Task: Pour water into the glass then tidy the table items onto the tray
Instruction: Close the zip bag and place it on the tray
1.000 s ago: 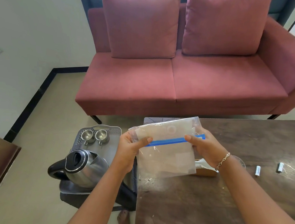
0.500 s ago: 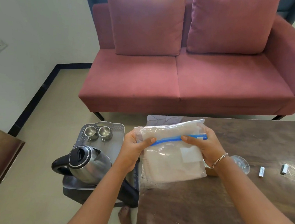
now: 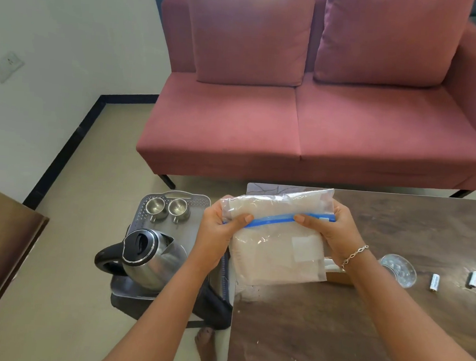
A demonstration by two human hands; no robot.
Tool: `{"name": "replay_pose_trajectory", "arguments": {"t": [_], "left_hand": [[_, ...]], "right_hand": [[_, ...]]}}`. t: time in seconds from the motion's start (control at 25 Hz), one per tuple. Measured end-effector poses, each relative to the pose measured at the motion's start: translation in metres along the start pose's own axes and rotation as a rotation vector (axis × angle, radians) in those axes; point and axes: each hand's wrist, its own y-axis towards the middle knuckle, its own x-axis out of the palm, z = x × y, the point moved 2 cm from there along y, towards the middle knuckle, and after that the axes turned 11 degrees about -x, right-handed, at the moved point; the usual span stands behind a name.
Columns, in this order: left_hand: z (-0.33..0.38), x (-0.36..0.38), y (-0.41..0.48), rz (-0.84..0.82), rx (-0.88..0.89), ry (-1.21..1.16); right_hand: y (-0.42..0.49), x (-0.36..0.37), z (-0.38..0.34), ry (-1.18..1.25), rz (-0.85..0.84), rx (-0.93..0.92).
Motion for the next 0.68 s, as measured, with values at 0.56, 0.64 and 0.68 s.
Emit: {"name": "replay_pose_trajectory", "arguments": {"t": [0.56, 0.64, 0.68], "left_hand": [[0.057, -0.115, 0.031, 0.081, 0.120, 0.482], [0.059, -0.143, 0.040, 0.111, 0.091, 0.546], [0.060, -0.158, 0.045, 0.126, 0.077, 0.590]], "right_hand": [[0.063, 0.086, 0.011, -0.366, -0.273, -0.236], [0.074, 0.107, 0.020, -0.459, -0.274, -0.304], [0.081, 0.117, 0.026, -0.497, -0.271, -0.329]]}}
